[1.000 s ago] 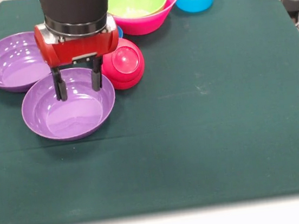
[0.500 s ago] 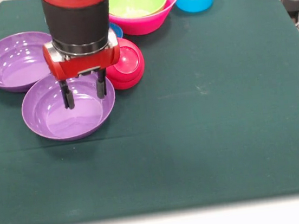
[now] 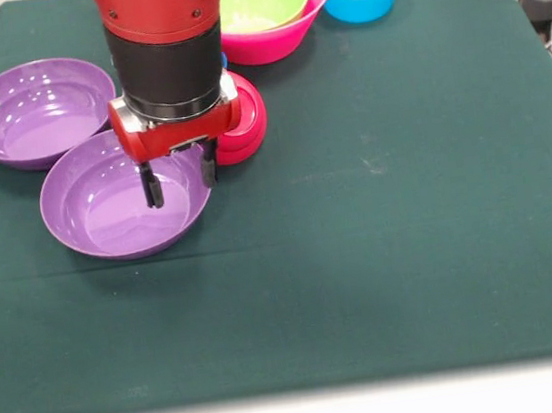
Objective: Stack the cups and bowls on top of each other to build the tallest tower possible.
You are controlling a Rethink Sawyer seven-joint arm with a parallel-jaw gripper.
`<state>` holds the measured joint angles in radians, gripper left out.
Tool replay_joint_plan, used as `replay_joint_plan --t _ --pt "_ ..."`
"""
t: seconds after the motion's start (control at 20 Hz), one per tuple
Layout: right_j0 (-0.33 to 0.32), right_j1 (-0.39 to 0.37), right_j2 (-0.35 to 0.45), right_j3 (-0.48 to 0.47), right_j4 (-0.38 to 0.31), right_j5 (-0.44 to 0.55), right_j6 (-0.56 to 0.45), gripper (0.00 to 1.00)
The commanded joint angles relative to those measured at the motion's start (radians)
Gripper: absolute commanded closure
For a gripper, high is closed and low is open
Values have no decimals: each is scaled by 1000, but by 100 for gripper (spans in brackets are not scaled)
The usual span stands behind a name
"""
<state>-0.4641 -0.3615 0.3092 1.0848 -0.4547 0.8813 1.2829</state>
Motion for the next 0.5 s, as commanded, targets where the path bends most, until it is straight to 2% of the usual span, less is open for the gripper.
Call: replay_joint_plan --t 0.05,0.2,0.5 --pt "-4 -17 81 72 11 -3 -89 0" --pt "-7 -33 80 98 10 -14 -82 0" --pt "2 -11 69 69 -30 -56 -93 0"
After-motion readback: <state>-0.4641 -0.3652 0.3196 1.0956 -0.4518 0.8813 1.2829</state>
